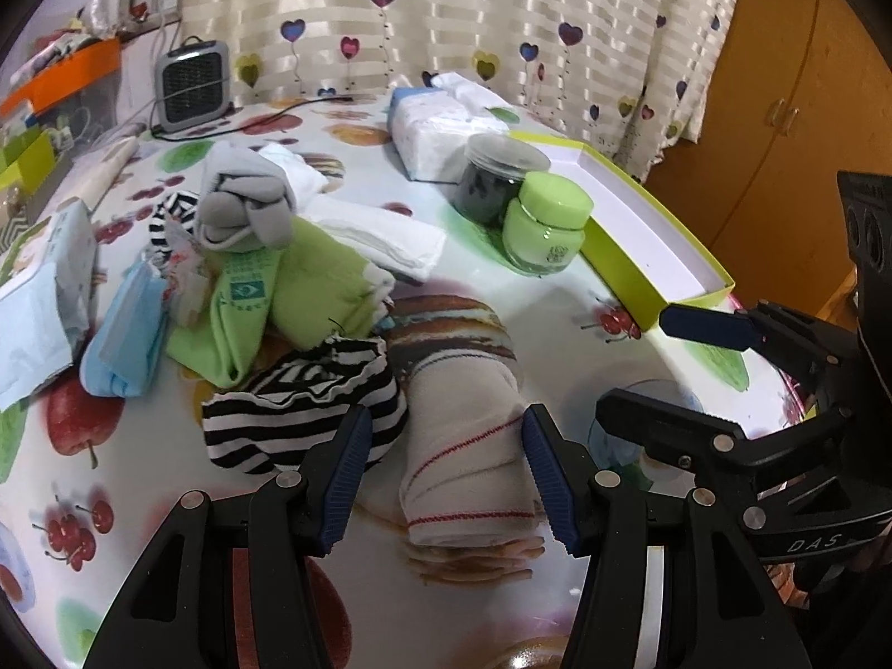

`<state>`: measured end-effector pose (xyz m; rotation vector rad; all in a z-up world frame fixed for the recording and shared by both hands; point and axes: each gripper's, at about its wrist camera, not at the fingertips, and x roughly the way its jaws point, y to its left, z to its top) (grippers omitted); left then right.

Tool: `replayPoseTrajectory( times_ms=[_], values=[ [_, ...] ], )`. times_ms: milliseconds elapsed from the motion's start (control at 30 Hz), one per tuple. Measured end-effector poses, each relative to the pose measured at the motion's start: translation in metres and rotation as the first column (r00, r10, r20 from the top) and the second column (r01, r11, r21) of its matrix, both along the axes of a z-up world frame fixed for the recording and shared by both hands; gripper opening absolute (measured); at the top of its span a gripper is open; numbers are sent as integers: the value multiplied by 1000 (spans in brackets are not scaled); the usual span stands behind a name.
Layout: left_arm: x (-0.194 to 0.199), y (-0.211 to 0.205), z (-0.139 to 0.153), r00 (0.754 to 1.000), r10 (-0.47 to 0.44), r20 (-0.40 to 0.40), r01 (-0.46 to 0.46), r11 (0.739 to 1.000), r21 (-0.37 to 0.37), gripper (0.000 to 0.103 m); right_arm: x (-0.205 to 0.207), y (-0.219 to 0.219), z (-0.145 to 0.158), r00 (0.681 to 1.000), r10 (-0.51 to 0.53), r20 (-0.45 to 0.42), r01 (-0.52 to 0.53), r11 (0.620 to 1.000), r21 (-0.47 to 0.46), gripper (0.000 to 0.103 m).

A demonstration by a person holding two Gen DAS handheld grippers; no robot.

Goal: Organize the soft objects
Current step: 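Grasp the rolled white sock with the right gripper, then grasp the striped sock with the left gripper while the right gripper holds the white sock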

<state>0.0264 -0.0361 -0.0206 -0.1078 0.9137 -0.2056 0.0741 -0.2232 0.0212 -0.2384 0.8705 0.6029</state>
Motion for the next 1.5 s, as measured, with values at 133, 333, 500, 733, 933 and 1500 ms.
replayPoseTrajectory(
  times_ms=[133, 333, 500, 733, 933, 1500],
  values=[
    [2, -5, -5, 1000, -15, -18, 15, 1000, 1, 56, 0, -1, 0, 1000, -4, -1, 4, 1000, -1, 81],
    [2, -7, -8, 999, -31, -15, 31, 1000, 4, 47, 0, -5, 1, 1000, -16, 1, 16, 1000, -3, 81],
    [-9, -3, 4, 999, -43, 32, 44, 999, -19, 46, -1, -5, 2, 1000, -15, 3, 15, 1000, -3, 81],
    [-22, 16, 22, 997, 5, 83, -2, 999, -38, 46, -3, 2, 5, 1000, 9, 1, -9, 1000, 5, 81],
    [-29, 33, 33, 993, 35, 115, -26, 996, -80, 46, -4, 16, 3, 998, 56, -10, -56, 998, 15, 81],
    [-31, 57, 33, 993, -12, 118, 36, 979, -200, 47, -1, 53, -10, 985, 166, -51, -163, 985, 59, 81]
  ],
)
